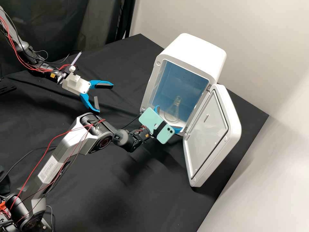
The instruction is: Take the flask out of the incubator
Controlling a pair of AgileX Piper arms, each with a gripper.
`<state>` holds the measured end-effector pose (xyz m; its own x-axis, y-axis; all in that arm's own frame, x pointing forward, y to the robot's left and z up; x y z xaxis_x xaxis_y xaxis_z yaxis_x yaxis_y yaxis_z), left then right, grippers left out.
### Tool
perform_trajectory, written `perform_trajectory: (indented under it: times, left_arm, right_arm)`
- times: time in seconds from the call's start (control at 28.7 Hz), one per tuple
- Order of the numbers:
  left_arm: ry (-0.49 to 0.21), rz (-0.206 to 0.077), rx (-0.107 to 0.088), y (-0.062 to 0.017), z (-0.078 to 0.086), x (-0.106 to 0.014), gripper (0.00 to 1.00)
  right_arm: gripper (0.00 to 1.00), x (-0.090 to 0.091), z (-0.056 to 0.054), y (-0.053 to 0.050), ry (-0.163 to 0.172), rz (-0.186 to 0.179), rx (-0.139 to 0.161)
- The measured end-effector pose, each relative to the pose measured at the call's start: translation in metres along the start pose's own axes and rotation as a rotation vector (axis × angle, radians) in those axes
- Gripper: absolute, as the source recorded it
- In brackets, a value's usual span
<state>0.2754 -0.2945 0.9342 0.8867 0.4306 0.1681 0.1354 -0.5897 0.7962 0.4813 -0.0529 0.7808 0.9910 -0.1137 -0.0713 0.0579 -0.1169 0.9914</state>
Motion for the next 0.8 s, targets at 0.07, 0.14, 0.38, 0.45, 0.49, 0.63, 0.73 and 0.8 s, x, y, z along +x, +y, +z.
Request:
perform_trajectory:
  times: [0.07, 0.14, 0.38, 0.45, 0.49, 0.63, 0.73, 0.8]
  left_arm:
    - [0.000, 0.004, 0.001, 0.0012, 0.000, 0.000, 1.00]
    - [0.001, 0.007, 0.001, 0.0023, 0.000, -0.001, 1.00]
    - [0.003, 0.013, 0.005, 0.0044, -0.001, -0.002, 1.00]
    - [0.003, 0.013, 0.005, 0.0044, -0.001, -0.002, 1.00]
    - [0.003, 0.013, 0.005, 0.0044, -0.001, -0.002, 1.00]
    - [0.003, 0.013, 0.005, 0.0044, -0.001, -0.002, 1.00]
    - [0.003, 0.013, 0.005, 0.0044, -0.001, -0.002, 1.00]
    - [0.003, 0.013, 0.005, 0.0044, -0.001, -0.002, 1.00]
  right_arm:
    - [1.00, 0.002, 0.001, -0.001, 0.006, -0.008, 0.014]
    - [1.00, 0.003, 0.002, -0.002, 0.011, -0.014, 0.019]
    - [1.00, 0.011, 0.004, -0.001, 0.021, -0.017, 0.038]
    - [1.00, 0.014, 0.002, 0.000, 0.027, -0.012, 0.037]
    - [1.00, 0.016, 0.002, 0.002, 0.027, -0.009, 0.038]
    - [1.00, 0.021, -0.002, 0.006, 0.040, 0.002, 0.036]
    - [1.00, 0.023, -0.002, 0.006, 0.040, 0.002, 0.036]
    - [1.00, 0.024, -0.003, 0.006, 0.038, 0.002, 0.035]
